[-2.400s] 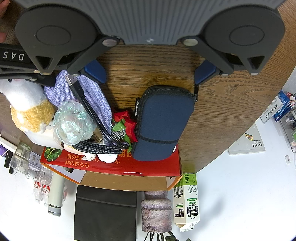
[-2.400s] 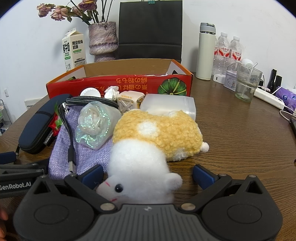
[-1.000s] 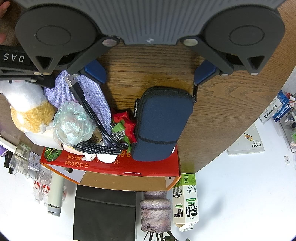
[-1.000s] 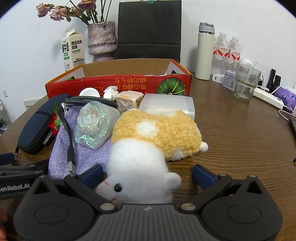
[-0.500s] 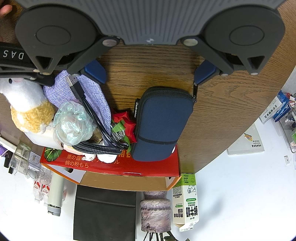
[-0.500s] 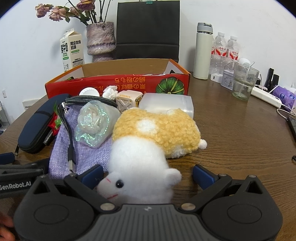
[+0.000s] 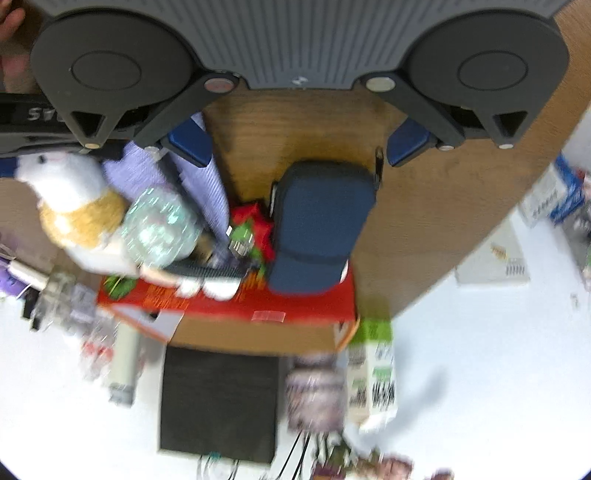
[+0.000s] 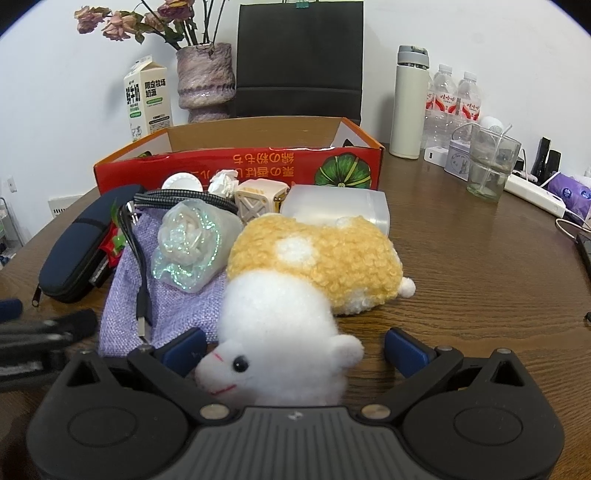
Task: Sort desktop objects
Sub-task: 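Grasp the white-and-yellow plush hamster with the right tool while the left tool grasps the navy zipper case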
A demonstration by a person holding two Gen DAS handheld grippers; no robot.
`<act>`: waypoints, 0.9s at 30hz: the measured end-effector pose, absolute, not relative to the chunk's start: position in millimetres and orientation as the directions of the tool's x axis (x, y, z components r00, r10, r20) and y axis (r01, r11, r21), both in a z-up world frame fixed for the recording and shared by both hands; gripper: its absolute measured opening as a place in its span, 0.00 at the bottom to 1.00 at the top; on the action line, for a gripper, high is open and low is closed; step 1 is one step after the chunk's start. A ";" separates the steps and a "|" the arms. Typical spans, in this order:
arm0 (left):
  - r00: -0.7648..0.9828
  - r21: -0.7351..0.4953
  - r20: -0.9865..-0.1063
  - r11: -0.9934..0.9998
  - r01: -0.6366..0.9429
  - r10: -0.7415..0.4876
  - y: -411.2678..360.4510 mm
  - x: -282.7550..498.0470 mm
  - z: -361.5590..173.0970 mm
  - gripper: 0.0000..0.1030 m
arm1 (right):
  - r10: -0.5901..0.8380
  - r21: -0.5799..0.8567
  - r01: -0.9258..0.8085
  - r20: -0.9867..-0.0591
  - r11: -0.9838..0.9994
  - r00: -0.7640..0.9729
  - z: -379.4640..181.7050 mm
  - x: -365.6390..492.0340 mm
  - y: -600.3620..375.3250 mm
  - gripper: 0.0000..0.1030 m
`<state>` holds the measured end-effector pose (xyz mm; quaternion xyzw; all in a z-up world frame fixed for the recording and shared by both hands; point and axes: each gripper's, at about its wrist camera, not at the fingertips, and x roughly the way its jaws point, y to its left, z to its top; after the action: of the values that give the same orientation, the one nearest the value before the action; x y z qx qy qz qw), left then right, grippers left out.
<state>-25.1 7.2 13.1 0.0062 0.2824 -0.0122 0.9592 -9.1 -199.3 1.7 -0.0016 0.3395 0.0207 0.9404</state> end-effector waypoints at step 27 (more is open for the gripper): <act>0.805 -0.126 -0.578 0.989 0.070 -0.131 43.7 48.3 18.2 0.60 | 0.188 0.139 -0.132 -0.574 0.982 0.797 9.0 -4.1 -230.9 0.51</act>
<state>48.3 43.7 18.2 -0.0495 0.3074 -0.0530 0.9488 -4.1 -230.9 9.0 0.0459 0.3070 0.0845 0.9469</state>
